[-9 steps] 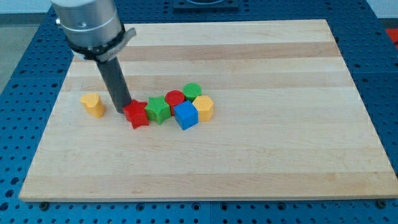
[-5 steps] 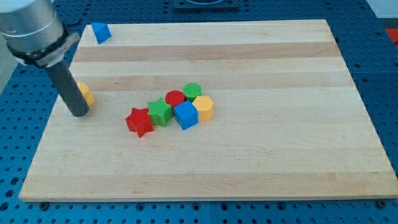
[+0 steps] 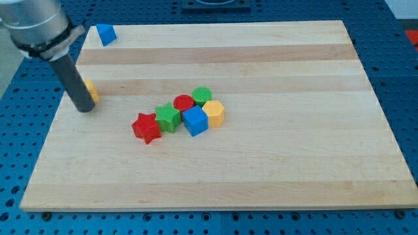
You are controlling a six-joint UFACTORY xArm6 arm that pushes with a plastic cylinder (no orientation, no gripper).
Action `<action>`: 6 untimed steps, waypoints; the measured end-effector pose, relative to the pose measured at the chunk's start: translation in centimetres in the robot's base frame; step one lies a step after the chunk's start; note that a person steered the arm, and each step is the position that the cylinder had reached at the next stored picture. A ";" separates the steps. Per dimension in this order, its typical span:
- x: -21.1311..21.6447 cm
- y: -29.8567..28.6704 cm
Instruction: Move the yellow heart towards the center left
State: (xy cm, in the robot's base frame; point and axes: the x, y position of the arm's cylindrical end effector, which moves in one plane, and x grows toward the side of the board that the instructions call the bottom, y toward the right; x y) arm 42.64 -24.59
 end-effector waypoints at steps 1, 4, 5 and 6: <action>-4.1 0.0; -4.8 2.4; -4.4 1.3; -4.3 -1.6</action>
State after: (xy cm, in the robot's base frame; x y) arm 38.30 -26.14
